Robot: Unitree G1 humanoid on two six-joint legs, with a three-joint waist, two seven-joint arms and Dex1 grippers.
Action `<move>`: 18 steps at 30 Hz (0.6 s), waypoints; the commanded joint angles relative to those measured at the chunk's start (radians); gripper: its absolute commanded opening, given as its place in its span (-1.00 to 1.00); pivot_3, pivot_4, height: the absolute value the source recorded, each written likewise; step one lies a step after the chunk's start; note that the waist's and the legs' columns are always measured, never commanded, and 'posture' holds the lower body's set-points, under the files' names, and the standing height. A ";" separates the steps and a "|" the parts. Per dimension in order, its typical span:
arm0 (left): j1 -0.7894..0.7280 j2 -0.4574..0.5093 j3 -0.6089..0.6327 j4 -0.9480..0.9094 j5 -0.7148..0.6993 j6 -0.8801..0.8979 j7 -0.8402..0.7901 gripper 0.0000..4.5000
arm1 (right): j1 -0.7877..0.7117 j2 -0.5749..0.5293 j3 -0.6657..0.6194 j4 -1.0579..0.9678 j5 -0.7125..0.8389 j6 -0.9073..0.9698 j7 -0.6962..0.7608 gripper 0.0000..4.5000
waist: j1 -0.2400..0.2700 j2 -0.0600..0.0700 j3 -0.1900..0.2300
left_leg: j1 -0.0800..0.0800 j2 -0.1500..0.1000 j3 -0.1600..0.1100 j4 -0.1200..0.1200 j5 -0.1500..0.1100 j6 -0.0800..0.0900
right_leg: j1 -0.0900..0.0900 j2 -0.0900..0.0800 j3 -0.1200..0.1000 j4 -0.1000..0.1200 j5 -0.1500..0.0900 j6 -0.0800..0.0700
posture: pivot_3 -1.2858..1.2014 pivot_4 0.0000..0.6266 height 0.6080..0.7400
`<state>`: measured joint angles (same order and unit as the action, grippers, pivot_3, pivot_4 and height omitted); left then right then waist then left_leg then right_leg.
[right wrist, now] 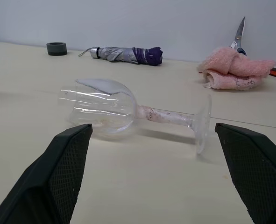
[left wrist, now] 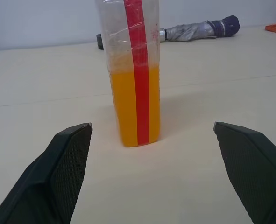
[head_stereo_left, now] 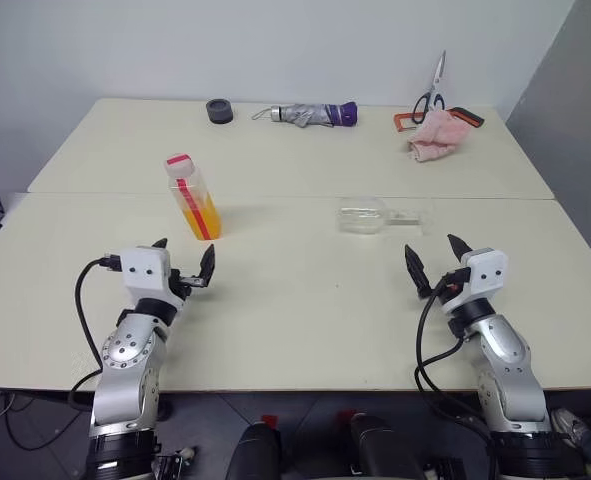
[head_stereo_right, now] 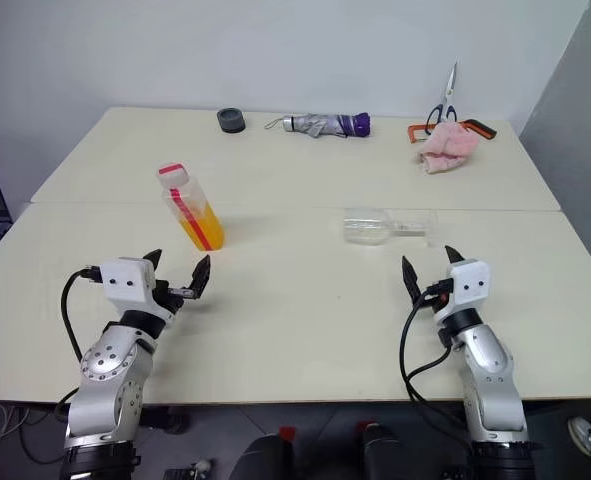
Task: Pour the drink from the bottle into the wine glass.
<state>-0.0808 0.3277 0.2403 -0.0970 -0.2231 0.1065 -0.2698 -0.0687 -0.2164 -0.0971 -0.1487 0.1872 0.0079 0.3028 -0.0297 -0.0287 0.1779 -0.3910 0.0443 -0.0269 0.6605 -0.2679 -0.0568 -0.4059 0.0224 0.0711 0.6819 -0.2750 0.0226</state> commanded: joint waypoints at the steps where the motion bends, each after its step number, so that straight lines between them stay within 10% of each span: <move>1: -0.019 -0.004 -0.002 -0.024 0.002 -0.033 0.000 0.99 | -0.015 0.001 -0.008 -0.012 0.006 -0.023 -0.001 1.00 | 0.000 0.000 0.000 | 0.000 0.000 0.000 0.000 0.000 0.000 | 0.000 0.000 0.000 0.000 0.000 0.000 | 0.03 -0.52 1.00; 18: -0.012 0.008 0.026 0.025 -0.019 -0.099 -0.046 0.99 | -0.019 0.004 0.007 -0.010 0.004 -0.024 0.016 1.00 | 0.000 0.000 0.000 | 0.000 0.000 0.000 0.000 0.000 0.000 | 0.000 0.000 0.000 0.000 0.000 0.000 | 0.03 -0.52 1.00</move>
<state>-0.0885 0.3236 0.2386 -0.0622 -0.2258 0.0404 -0.3074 -0.0702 -0.2132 -0.0937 -0.1475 0.1802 0.0078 0.3082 -0.0296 -0.0287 0.1779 -0.3910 0.0444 -0.0268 0.6605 -0.2679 -0.0568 -0.4059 0.0224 0.0712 0.6819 -0.2750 0.0226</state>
